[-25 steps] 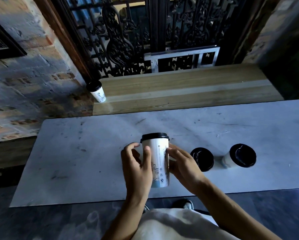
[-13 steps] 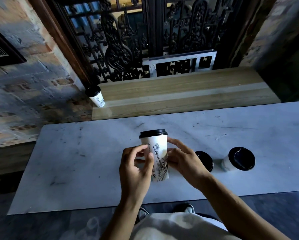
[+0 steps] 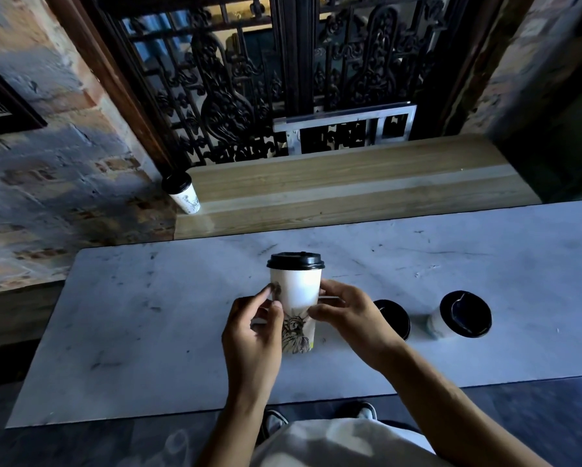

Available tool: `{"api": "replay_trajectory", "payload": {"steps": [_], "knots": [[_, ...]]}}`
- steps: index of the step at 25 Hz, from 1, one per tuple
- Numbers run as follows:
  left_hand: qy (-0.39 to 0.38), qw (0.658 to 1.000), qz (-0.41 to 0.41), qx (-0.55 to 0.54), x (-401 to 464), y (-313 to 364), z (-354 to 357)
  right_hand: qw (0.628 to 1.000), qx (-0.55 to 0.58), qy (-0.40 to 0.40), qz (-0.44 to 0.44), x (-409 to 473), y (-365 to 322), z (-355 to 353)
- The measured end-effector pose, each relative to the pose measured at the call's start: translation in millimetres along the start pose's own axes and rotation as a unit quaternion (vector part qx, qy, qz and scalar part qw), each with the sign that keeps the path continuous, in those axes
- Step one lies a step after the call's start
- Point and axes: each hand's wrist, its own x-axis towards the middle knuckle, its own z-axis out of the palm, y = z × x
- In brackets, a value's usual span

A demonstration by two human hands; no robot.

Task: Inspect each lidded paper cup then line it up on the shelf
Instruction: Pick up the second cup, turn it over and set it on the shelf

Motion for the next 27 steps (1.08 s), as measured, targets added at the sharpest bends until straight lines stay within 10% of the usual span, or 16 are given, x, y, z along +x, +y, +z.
{"api": "replay_trajectory", "payload": {"steps": [27], "knots": [[-0.041,0.998,-0.027,-0.041,-7.4,14.5,9.9,0.999,0.011,0.009,0.029,0.6,-12.2,-13.9]]}}
